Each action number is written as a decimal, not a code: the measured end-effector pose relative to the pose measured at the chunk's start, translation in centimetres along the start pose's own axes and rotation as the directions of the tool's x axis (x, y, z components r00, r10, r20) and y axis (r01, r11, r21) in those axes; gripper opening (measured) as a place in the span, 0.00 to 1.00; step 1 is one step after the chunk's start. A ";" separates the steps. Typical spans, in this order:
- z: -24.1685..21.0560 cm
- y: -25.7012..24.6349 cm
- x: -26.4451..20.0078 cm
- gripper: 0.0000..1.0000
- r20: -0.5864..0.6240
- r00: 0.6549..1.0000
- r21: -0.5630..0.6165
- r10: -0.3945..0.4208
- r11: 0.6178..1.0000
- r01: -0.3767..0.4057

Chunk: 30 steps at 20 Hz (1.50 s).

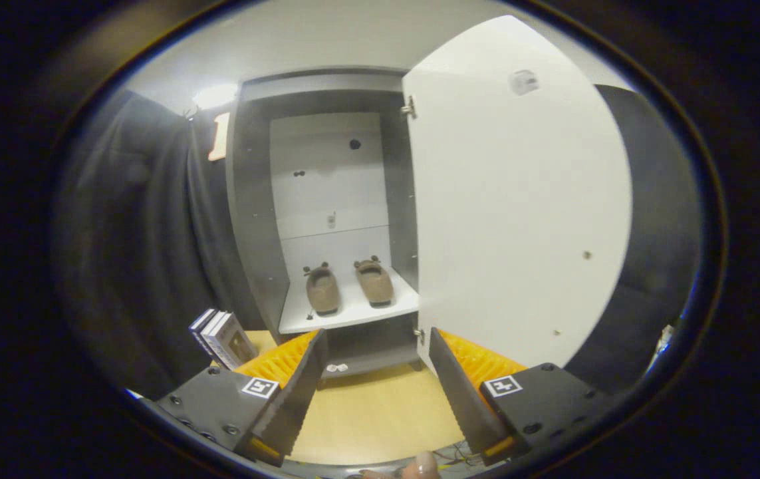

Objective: Open the shoe cabinet door, grab the shoes and put them into the shoe cabinet, then close the shoe cabinet door.

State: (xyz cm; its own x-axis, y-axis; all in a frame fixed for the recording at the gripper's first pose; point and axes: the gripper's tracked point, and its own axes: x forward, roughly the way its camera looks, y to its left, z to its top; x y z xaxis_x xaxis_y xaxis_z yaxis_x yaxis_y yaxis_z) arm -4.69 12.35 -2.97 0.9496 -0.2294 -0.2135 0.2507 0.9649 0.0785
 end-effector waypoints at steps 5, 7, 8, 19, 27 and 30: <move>1.5 -9.6 -4.6 0.96 0.063 0.996 0.013 -0.067 0.998 0.066; 2.2 -14.1 -5.4 0.96 0.065 0.995 0.014 -0.076 0.997 0.075; 2.5 -16.4 -5.5 0.96 0.069 0.994 0.014 -0.082 0.997 0.082; 6.6 -28.5 4.1 0.96 0.112 0.991 -0.003 0.075 0.997 -0.075; 7.6 -26.6 10.4 0.96 0.099 0.960 -0.017 0.262 0.965 -0.262; 8.0 -25.4 10.8 0.96 0.104 0.946 -0.031 0.306 0.952 -0.304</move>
State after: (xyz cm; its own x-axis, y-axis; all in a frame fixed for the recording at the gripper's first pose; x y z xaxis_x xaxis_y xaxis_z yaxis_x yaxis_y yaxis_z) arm 0.69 -15.62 0.55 0.9950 0.0645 -0.0763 -0.0559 0.9924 0.1099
